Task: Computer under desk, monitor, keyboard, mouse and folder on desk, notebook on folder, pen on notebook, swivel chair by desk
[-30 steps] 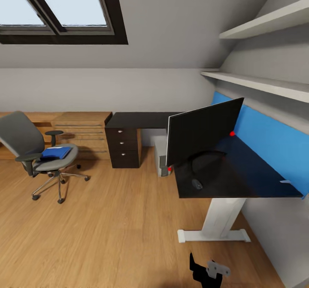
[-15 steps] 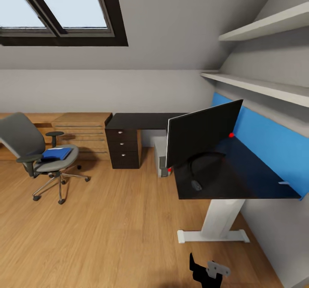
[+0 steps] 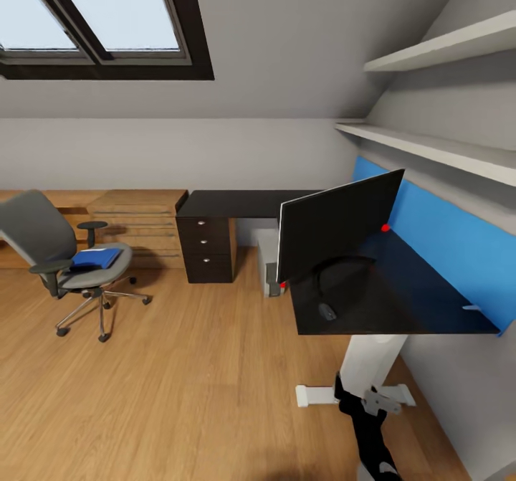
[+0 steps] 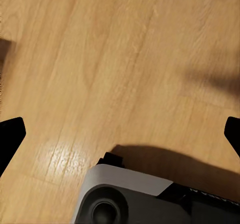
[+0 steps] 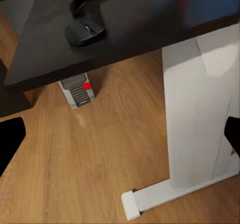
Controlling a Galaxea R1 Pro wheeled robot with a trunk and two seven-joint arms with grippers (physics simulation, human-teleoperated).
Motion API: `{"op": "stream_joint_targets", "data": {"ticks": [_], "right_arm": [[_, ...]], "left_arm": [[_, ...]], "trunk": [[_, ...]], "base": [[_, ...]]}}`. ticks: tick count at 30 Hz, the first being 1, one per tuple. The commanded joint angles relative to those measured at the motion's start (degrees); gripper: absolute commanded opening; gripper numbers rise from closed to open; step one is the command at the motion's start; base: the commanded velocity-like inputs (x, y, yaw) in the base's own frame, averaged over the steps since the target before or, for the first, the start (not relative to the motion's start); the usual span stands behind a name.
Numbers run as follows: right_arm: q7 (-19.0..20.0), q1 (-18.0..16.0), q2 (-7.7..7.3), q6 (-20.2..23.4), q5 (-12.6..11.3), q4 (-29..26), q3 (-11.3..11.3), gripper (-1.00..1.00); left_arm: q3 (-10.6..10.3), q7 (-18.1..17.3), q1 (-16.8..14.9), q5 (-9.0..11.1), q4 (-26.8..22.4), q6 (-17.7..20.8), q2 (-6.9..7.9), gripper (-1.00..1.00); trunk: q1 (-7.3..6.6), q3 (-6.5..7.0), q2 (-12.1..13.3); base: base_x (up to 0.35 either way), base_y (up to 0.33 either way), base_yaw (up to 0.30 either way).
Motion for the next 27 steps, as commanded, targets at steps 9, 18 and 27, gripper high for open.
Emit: {"op": "stream_joint_targets", "data": {"ticks": [9, 18, 27], "right_arm": [[-0.13, 1.5, -0.13, 16.5, -1.74, -18.93, -0.32, 1.0], [-4.49, 4.76, -1.91, 59.26, -1.44, -47.18, -0.18, 1.0], [-5.8, 3.72, -2.52, 77.62, -1.46, -52.17, 2.48, 1.0]], "left_arm": [[0.07, 0.07, 0.03, 0.16, -0.1, -0.15, -0.05, 1.0], [0.03, 0.07, 0.03, 0.13, -0.1, -0.19, -0.04, 1.0], [0.02, -0.13, 0.03, 0.05, -0.31, -1.13, -0.01, 1.0]], "trunk": [[-1.97, 1.56, 3.58], [-3.95, 3.18, 7.19], [-4.17, 3.36, 7.59]], "base": [[0.0, 0.0, 0.0], [0.0, 0.0, 0.0], [0.0, 0.0, 0.0]]}}
